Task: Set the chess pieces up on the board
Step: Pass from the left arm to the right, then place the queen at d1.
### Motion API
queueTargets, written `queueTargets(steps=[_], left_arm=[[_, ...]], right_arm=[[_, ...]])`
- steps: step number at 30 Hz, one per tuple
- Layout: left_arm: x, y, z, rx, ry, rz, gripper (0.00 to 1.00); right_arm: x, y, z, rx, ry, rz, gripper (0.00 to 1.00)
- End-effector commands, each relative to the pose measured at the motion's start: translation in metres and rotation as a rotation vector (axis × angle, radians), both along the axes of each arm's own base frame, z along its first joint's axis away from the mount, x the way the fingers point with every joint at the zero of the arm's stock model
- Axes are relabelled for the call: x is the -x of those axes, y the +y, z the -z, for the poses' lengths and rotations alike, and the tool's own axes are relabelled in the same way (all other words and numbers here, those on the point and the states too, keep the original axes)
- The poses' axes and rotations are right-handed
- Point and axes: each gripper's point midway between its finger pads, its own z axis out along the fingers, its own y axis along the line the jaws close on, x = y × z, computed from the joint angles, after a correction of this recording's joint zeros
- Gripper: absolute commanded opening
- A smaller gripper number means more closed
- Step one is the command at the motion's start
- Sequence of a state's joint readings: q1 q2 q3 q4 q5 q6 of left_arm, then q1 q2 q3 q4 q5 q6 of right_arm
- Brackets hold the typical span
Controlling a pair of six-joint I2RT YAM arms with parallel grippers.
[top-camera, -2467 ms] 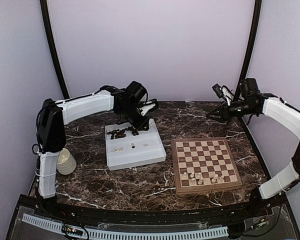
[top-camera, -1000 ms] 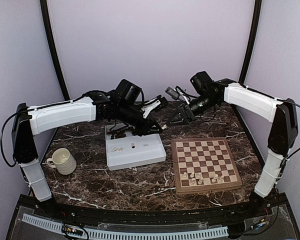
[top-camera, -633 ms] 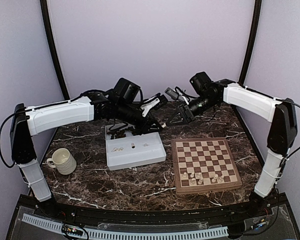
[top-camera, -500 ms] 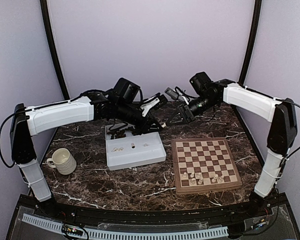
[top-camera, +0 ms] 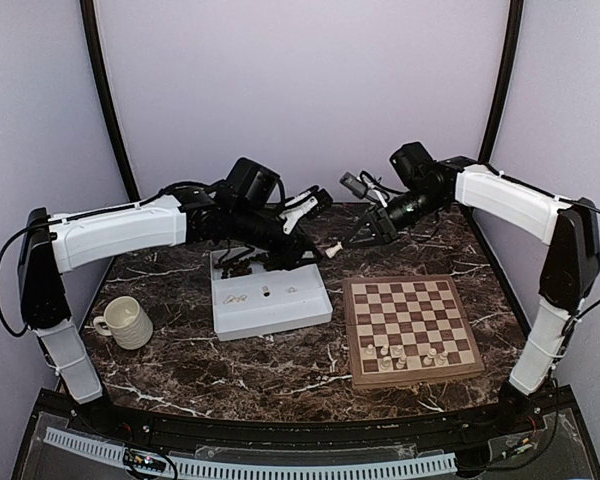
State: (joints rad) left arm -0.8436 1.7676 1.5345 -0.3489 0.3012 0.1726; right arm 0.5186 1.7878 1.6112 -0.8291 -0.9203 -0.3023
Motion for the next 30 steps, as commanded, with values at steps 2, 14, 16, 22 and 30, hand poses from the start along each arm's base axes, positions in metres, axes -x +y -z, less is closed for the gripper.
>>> queueTargets(steps=[2,14,16,22,30], left_arm=[[-0.024,0.025,-0.026,-0.001,-0.136,-0.171,0.47],[-0.059,0.059,-0.015,-0.108,-0.248,-0.409,0.74],[-0.065,0.064,-0.011,-0.128,-0.264,-0.447,0.74],[-0.079,0.078,-0.004,-0.163,-0.292,-0.535,0.74],[-0.085,0.082,0.003,-0.176,-0.279,-0.555,0.74]], right_arm=[[-0.021,-0.063,-0.019,0.091,-0.148,0.121,0.02],[0.022,-0.156,0.014,0.460,-0.387,0.099,0.02],[0.034,-0.162,0.022,0.511,-0.411,0.069,0.03],[0.082,-0.158,0.044,0.598,-0.431,-0.125,0.03],[0.124,-0.149,0.080,0.655,-0.409,-0.322,0.04]])
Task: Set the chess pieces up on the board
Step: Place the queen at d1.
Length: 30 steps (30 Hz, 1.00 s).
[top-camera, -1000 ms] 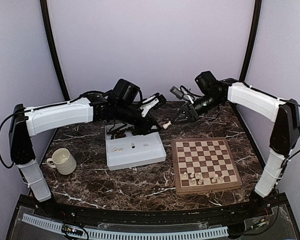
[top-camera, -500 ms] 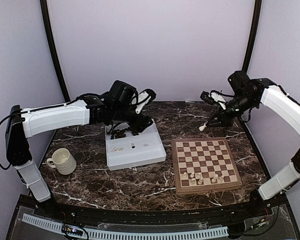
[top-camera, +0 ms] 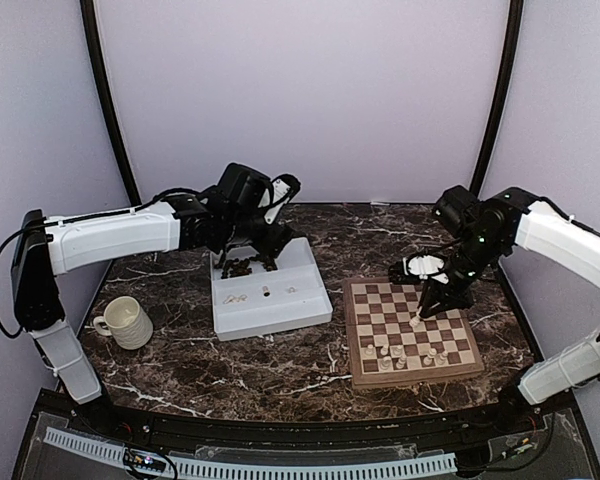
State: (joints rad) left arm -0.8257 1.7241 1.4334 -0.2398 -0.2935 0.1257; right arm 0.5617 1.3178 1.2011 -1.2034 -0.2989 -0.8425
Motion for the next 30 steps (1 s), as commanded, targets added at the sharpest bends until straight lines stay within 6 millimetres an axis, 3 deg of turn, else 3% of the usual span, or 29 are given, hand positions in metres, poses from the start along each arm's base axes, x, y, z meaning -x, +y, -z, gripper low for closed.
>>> queueTargets(steps=[1,17,30], left_arm=[[-0.007,0.005,0.001,0.008,-0.007,-0.037,0.74],[-0.009,0.005,0.012,-0.024,0.004,-0.038,0.74],[-0.010,0.004,0.017,-0.036,0.016,-0.036,0.74]], right_arm=[[0.021,-0.004,0.017,0.083,0.001,-0.094,0.04],[0.050,-0.003,0.058,0.154,0.037,-0.183,0.04],[0.043,-0.001,0.079,0.188,0.005,-0.152,0.04]])
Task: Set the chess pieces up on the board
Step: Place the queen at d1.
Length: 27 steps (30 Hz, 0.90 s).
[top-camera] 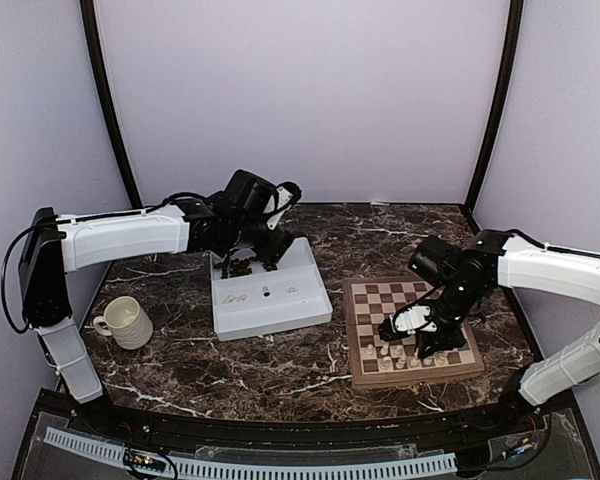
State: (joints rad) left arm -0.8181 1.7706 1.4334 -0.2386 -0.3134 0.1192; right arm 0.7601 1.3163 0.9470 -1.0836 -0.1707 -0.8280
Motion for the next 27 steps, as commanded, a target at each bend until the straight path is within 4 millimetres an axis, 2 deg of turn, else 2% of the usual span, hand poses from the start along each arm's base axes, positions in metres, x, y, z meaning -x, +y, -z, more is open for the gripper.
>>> queueTargets(steps=[1,27], left_arm=[[-0.002,0.001,-0.005,0.001,-0.008,-0.007,0.74],[-0.001,-0.002,0.001,0.001,0.016,0.001,0.74]], right_arm=[[-0.005,0.002,0.005,0.005,-0.028,0.010,0.04],[-0.010,-0.002,0.022,0.048,-0.060,0.024,0.08]])
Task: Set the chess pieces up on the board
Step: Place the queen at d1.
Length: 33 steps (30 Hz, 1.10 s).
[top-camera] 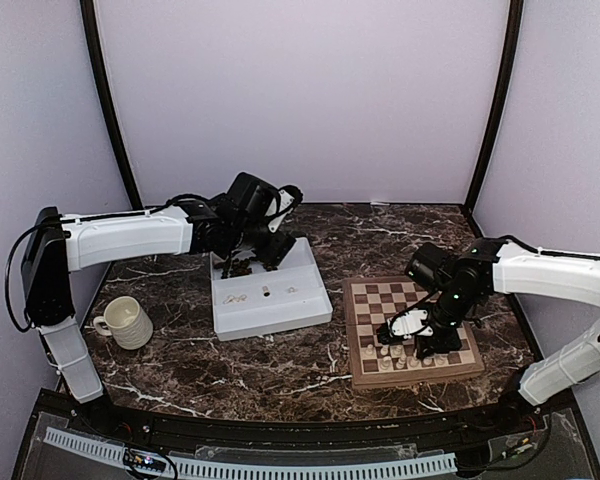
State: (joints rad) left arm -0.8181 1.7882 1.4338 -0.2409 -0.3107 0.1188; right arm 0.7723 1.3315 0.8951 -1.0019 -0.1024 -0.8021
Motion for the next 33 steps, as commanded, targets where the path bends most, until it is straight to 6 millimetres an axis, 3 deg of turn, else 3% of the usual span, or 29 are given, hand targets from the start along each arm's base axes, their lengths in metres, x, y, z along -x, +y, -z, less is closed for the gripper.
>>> queueTargets(steps=[1,17,25,28,32,33], left_arm=[[0.000,-0.001,-0.008,0.014,0.002,0.001,0.74],[0.000,-0.002,-0.005,0.010,0.015,0.004,0.74],[-0.002,0.001,-0.005,0.006,0.011,-0.014,0.75],[-0.002,0.006,-0.001,0.011,0.069,-0.026,0.74],[-0.001,0.033,0.018,0.029,0.241,-0.049,0.67],[0.008,0.035,0.025,0.032,0.303,-0.026,0.65]], right_arm=[[0.000,0.001,0.005,0.008,-0.008,0.005,0.09],[0.006,0.002,0.000,-0.002,0.007,-0.018,0.30],[0.001,0.008,-0.034,-0.064,-0.037,-0.046,0.39],[-0.010,0.013,-0.051,-0.134,-0.074,-0.026,0.41],[-0.033,0.013,-0.069,-0.238,-0.055,0.074,0.41],[-0.039,0.016,-0.075,-0.268,-0.051,0.093,0.41]])
